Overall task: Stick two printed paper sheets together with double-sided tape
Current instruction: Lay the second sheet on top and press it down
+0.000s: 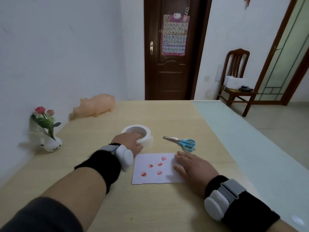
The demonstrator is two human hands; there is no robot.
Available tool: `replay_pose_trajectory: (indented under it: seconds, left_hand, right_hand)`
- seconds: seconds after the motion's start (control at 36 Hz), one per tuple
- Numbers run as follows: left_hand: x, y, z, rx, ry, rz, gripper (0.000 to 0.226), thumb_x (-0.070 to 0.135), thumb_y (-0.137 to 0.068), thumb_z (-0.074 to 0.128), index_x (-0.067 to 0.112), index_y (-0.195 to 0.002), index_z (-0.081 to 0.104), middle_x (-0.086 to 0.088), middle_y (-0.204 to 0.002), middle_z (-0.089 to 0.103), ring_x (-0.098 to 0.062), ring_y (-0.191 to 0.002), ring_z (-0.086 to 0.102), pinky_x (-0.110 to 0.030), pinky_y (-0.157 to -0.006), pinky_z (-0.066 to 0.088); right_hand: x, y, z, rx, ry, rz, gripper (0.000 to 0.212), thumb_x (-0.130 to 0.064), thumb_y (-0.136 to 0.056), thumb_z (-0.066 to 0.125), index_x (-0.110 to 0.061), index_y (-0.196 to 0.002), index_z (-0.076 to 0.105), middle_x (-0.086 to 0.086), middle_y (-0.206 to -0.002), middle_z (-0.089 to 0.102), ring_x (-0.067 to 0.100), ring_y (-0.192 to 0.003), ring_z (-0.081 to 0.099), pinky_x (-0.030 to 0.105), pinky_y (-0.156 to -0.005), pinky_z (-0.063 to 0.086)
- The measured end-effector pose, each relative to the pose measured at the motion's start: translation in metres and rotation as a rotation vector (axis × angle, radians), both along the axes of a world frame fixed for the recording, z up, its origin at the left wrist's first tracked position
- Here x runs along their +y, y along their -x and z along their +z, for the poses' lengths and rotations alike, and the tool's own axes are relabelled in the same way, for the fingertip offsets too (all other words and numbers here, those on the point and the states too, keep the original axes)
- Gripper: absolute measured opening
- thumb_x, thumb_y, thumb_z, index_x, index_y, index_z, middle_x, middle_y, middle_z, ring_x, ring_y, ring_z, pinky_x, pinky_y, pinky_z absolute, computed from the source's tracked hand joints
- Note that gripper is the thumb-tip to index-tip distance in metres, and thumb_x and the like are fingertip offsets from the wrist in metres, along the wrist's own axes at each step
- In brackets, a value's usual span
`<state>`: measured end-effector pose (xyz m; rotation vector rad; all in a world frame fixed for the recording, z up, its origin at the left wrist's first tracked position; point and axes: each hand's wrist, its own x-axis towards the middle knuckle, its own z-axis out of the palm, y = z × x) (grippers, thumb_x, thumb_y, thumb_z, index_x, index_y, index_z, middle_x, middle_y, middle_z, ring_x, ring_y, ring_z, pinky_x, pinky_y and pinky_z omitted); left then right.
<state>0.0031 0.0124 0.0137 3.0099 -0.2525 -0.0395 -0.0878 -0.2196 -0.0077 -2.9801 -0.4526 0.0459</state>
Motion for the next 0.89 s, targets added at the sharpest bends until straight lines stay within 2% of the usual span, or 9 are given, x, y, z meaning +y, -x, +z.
replay_pose_trajectory:
  seconds: [0.14, 0.22, 0.31, 0.33, 0.39, 0.5, 0.58, 0.69, 0.89]
  left_hand:
    - [0.002, -0.001, -0.002, -0.060, 0.041, -0.001, 0.024, 0.033, -0.088, 0.049, 0.024, -0.107, 0.059, 0.003, -0.104, 0.065, -0.021, -0.096, 0.056, -0.028, -0.076, 0.040]
    - [0.006, 0.004, 0.006, -0.096, 0.228, 0.036, 0.019, 0.032, -0.086, 0.054, 0.021, -0.100, 0.063, 0.000, -0.093, 0.066, -0.022, -0.087, 0.058, -0.027, -0.071, 0.040]
    - [0.008, 0.019, 0.017, -0.212, 0.555, 0.005, 0.003, 0.025, -0.085, 0.063, 0.025, -0.087, 0.061, 0.006, -0.083, 0.064, -0.016, -0.081, 0.057, -0.017, -0.066, 0.036]
    - [0.007, 0.028, 0.022, -0.245, 0.673, -0.025, 0.009, 0.022, -0.083, 0.066, 0.028, -0.082, 0.059, 0.010, -0.078, 0.062, -0.010, -0.076, 0.056, -0.009, -0.063, 0.035]
    - [0.005, 0.045, 0.028, -0.261, 0.842, -0.091, 0.016, 0.019, -0.081, 0.069, 0.030, -0.079, 0.058, 0.014, -0.079, 0.062, -0.002, -0.075, 0.057, -0.001, -0.063, 0.034]
    - [0.002, 0.065, 0.024, -0.193, 1.033, -0.177, 0.020, 0.031, -0.069, 0.065, 0.026, -0.089, 0.063, 0.005, -0.092, 0.069, -0.012, -0.091, 0.064, -0.020, -0.078, 0.051]
    - [-0.006, 0.076, 0.017, -0.155, 1.103, -0.228, 0.027, 0.038, -0.065, 0.067, 0.028, -0.090, 0.064, 0.004, -0.093, 0.069, -0.017, -0.088, 0.065, -0.025, -0.073, 0.055]
    - [-0.016, 0.084, 0.009, -0.089, 1.166, -0.252, 0.037, 0.044, -0.062, 0.064, 0.025, -0.094, 0.068, 0.002, -0.093, 0.071, -0.021, -0.081, 0.067, -0.032, -0.073, 0.056]
    - [-0.020, 0.089, 0.008, -0.005, 1.214, -0.285, 0.039, 0.044, -0.066, 0.062, 0.018, -0.094, 0.069, -0.006, -0.090, 0.071, -0.014, -0.076, 0.066, -0.026, -0.069, 0.054]
  right_hand:
    - [0.001, 0.002, 0.003, -0.049, 0.004, 0.047, 0.060, -0.051, -0.091, 0.013, -0.024, -0.134, 0.044, -0.007, -0.146, 0.038, 0.010, -0.134, 0.032, 0.018, -0.105, 0.021]
    - [0.001, 0.001, 0.003, -0.051, -0.013, 0.046, 0.048, -0.047, -0.099, 0.023, -0.022, -0.133, 0.046, -0.006, -0.145, 0.040, 0.011, -0.133, 0.033, 0.019, -0.105, 0.021]
    - [0.000, 0.002, 0.003, -0.052, -0.058, 0.033, 0.073, -0.068, -0.085, 0.011, -0.026, -0.134, 0.046, -0.008, -0.146, 0.039, 0.009, -0.134, 0.034, 0.018, -0.105, 0.022]
    - [0.000, 0.002, 0.003, -0.065, -0.114, 0.012, 0.078, -0.073, -0.081, 0.011, -0.027, -0.132, 0.048, -0.009, -0.144, 0.042, 0.009, -0.132, 0.036, 0.018, -0.104, 0.023]
    - [0.000, 0.002, 0.007, -0.123, -0.286, -0.059, 0.055, -0.062, -0.087, 0.038, -0.027, -0.125, 0.057, -0.010, -0.133, 0.054, 0.010, -0.123, 0.048, 0.017, -0.096, 0.030]
    - [0.006, 0.001, 0.021, -0.138, -0.855, -0.150, 0.023, -0.028, -0.080, 0.071, -0.027, -0.102, 0.066, -0.012, -0.100, 0.068, 0.006, -0.088, 0.064, 0.016, -0.083, 0.048]
    - [0.014, -0.001, 0.033, -0.012, -1.192, -0.074, 0.049, -0.022, -0.072, 0.080, -0.028, -0.114, 0.056, -0.008, -0.107, 0.066, 0.001, -0.084, 0.067, 0.012, -0.071, 0.050]
    - [0.025, -0.003, 0.041, 0.093, -1.309, 0.015, 0.092, -0.026, -0.060, 0.083, -0.040, -0.133, 0.030, -0.003, -0.117, 0.060, 0.010, -0.090, 0.068, 0.021, -0.069, 0.053]
    - [0.030, -0.007, 0.040, 0.041, -1.265, 0.017, 0.080, -0.039, -0.054, 0.085, -0.047, -0.121, 0.043, 0.000, -0.116, 0.060, 0.015, -0.093, 0.066, 0.032, -0.075, 0.056]
